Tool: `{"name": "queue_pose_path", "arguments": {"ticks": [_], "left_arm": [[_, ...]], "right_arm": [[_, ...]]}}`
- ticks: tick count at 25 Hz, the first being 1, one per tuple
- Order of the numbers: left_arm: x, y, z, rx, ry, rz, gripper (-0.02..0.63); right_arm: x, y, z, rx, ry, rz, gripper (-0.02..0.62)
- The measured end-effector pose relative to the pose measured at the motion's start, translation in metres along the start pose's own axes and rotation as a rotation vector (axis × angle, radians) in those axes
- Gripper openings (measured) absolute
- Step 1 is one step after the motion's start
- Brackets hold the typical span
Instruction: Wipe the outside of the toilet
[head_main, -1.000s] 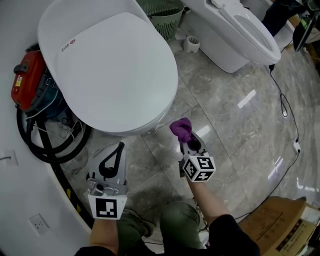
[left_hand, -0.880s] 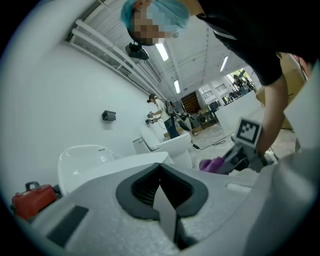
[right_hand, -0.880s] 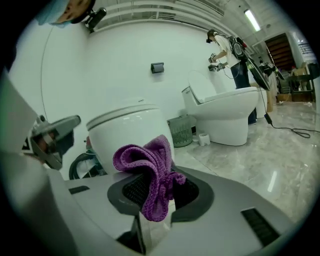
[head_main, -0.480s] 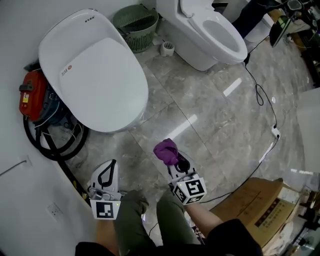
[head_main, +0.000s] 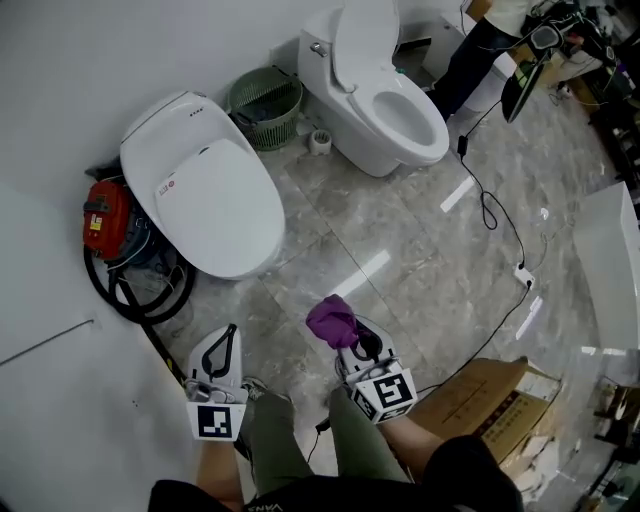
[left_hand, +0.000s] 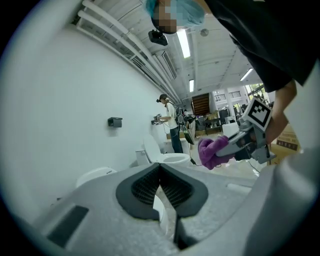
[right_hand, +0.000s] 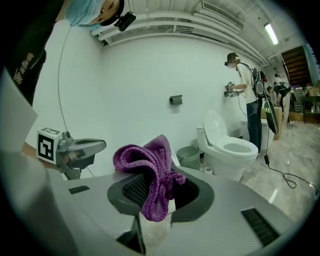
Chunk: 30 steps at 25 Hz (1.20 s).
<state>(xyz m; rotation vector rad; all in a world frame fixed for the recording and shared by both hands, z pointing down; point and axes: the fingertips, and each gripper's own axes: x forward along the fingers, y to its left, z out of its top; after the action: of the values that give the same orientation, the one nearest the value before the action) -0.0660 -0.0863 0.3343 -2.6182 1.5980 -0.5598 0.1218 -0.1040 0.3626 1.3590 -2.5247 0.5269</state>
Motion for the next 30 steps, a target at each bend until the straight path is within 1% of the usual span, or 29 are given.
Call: {"name": "queue_pose_path", "arguments": {"ticks": [3,6,9,13,16,23,25,30], "left_arm": [[-0.012,-0.001,0.045,-0.013,-0.019,0.020,0.000],[-0.021,-0.003,0.085,0.015,-0.061,0.030,0.000],[-0.031,-0.008,0.110,-0.014,-0.050,0.048,0.000],[-0.042,-0.016,0.143,-0.041,-0.080,0.073,0.000],[-0.052,-0.016,0.161,-0.036,-0.096,0.096,0.000],[-0.082,-0.019,0.194,-0.072,-0.126,0.164,0.000],[-0.090,-0.020,0.201,-0.091,-0.124,0.178,0.000],[-0.104,-0.025,0.214,-0.106,-0.144,0.198,0.000]], "right_arm": [[-0.028,0.005,0.041,-0.002,-0.019,0.011,0.104],[-0.050,0.008,0.076,0.004,-0.044,0.020,0.104],[-0.070,0.009,0.102,0.005,-0.072,0.036,0.104],[-0.092,0.005,0.124,-0.011,-0.096,0.055,0.104],[-0.101,0.006,0.142,-0.024,-0.115,0.074,0.104],[-0.122,0.014,0.169,-0.058,-0.132,0.124,0.104],[-0.126,0.016,0.175,-0.065,-0.140,0.137,0.104],[-0.139,0.020,0.182,-0.086,-0.133,0.161,0.104]]}}
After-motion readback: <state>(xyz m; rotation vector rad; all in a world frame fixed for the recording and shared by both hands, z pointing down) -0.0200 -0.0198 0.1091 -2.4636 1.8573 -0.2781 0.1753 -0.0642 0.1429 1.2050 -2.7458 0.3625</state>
